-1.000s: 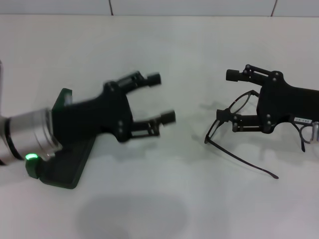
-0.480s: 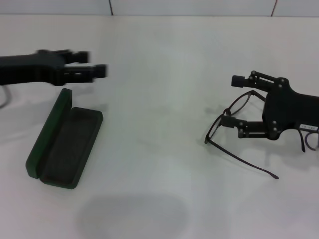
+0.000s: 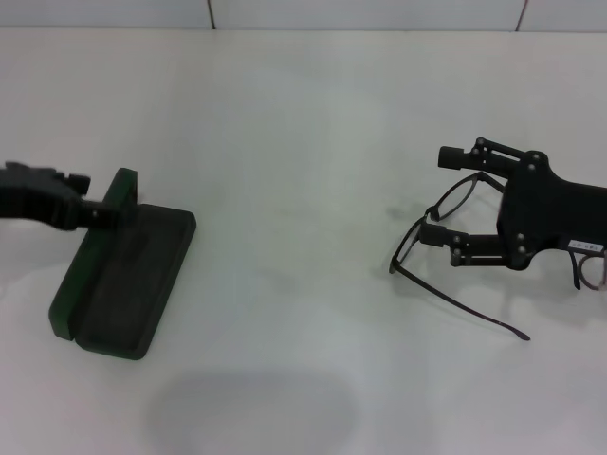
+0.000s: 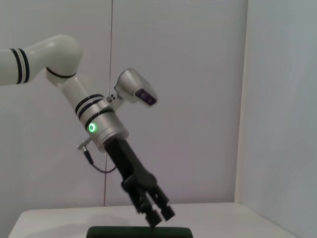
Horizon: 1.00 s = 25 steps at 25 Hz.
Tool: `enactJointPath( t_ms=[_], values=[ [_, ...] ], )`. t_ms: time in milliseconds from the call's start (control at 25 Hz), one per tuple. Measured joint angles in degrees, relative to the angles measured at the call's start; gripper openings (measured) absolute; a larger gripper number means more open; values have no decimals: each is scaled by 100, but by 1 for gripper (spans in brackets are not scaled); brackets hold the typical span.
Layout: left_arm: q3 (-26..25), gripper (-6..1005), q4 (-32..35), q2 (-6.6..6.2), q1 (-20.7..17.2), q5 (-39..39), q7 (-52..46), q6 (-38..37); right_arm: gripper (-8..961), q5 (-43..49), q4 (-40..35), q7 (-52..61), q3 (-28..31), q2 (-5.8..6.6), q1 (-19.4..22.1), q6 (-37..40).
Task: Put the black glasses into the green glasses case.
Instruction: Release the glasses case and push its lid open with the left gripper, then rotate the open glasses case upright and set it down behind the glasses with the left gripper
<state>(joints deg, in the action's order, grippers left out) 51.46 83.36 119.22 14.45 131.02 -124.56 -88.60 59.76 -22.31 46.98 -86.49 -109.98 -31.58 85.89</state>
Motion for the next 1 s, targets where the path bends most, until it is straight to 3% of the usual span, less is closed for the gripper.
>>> enactJointPath(
  t_ms=[200,640,840,1000],
  values=[
    [13,875,-235,17,67,163,-13,28,835,6,-50,2,-19,-35,-47,-16],
    [-19,718,-582,-16,462,725,-451,-3,823,81,-78,0,1,-59,-45,-44],
    [-24,480,-588,-31,546,711,-472,4,817,86,-81,-8,1,-58,-30,-46],
    [10,347,-622,-38,612,788,-449,17,813,88,-81,-85,1,-59,1,-47]
  ],
)
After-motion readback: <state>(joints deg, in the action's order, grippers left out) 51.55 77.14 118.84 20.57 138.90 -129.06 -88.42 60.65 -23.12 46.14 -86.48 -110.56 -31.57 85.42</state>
